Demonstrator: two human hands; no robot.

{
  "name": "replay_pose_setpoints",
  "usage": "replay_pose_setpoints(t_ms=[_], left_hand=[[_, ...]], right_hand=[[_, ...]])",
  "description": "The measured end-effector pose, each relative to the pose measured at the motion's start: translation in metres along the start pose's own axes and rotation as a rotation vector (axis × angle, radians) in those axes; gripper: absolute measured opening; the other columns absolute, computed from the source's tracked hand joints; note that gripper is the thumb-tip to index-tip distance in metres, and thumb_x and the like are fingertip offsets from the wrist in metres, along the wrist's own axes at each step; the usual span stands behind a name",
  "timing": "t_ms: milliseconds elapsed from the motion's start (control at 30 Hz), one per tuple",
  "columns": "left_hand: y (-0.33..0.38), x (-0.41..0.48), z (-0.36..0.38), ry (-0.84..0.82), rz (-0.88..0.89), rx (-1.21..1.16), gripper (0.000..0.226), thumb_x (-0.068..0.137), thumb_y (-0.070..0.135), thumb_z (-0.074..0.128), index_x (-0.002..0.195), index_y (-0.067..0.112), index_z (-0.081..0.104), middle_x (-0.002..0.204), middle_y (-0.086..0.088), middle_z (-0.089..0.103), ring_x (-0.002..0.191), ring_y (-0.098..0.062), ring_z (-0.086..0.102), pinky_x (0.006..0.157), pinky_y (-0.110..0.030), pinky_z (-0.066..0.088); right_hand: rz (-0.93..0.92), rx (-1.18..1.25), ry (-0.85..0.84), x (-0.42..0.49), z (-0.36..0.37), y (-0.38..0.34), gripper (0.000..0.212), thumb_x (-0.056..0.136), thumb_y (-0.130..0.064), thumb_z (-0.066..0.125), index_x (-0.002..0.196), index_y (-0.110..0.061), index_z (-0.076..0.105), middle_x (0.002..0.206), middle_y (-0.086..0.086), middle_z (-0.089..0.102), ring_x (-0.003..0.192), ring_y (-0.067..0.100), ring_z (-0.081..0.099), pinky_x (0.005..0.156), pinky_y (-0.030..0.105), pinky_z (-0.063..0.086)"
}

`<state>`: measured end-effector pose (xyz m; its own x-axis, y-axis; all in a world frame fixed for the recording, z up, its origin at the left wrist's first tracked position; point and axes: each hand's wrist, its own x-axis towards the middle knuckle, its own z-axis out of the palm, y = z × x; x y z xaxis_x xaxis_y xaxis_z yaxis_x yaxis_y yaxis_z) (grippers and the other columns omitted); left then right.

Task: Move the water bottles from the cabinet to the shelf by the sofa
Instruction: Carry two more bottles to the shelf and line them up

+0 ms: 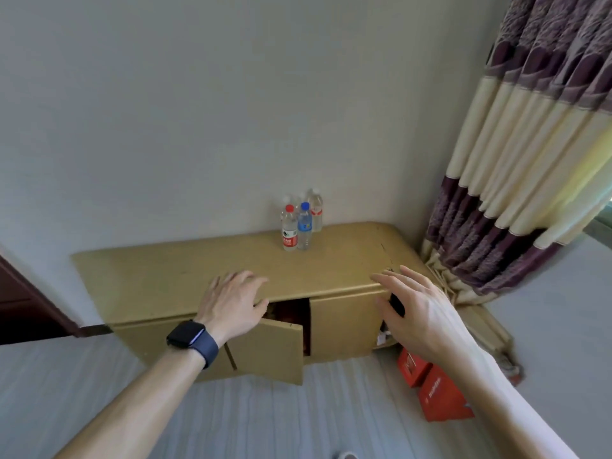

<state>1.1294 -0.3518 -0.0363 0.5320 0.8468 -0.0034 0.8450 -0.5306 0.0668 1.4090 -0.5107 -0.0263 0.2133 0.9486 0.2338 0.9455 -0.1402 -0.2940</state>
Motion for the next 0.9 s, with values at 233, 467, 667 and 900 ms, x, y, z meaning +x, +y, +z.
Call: replay_pose_setpoints(t_ms=[233,467,667,900], left_hand=[[-0.031,0.142,-0.008,0.034,-0.053,-0.012,0.047,0.096,0.047,0.045,0.142,0.035,0.045,0.147,0.01,0.045,0.134,-0.017,0.042,0.109,-0.039,0.033],[-0.045,0.255,-0.016,0.073,-0.083,-0.099,0.045,0.096,0.042,0.049,0.14,0.034,0.048,0.145,0.01,0.046,0.132,-0.017,0.044,0.108,-0.037,0.034],[-0.061,0.369,-0.013,0.041,-0.026,-0.113,0.043,0.096,0.042,0.045,0.139,0.037,0.046,0.144,0.011,0.046,0.134,-0.017,0.04,0.107,-0.035,0.032],[-0.077,0.494,0.02,-0.095,0.077,-0.11,0.048,0.097,0.043,0.042,0.144,0.035,0.04,0.148,0.008,0.042,0.139,-0.018,0.032,0.113,-0.037,0.026]], right_hand=[[-0.014,0.036,-0.014,0.144,0.026,0.032,0.044,0.098,-0.055,0.041,0.139,-0.042,0.047,0.144,-0.017,0.05,0.146,0.015,0.028,0.116,0.037,0.031],[-0.052,0.021,-0.04,0.274,0.043,0.057,0.043,0.097,-0.054,0.042,0.137,-0.041,0.05,0.139,-0.018,0.054,0.143,0.016,0.034,0.113,0.036,0.035],[-0.041,0.02,-0.043,0.372,0.078,0.074,0.052,0.092,-0.058,0.034,0.137,-0.039,0.051,0.139,-0.016,0.056,0.141,0.016,0.038,0.112,0.038,0.038],[0.079,-0.014,-0.217,0.463,0.123,0.08,0.051,0.098,-0.052,0.041,0.147,-0.041,0.036,0.149,-0.016,0.043,0.144,0.012,0.029,0.116,0.031,0.028]])
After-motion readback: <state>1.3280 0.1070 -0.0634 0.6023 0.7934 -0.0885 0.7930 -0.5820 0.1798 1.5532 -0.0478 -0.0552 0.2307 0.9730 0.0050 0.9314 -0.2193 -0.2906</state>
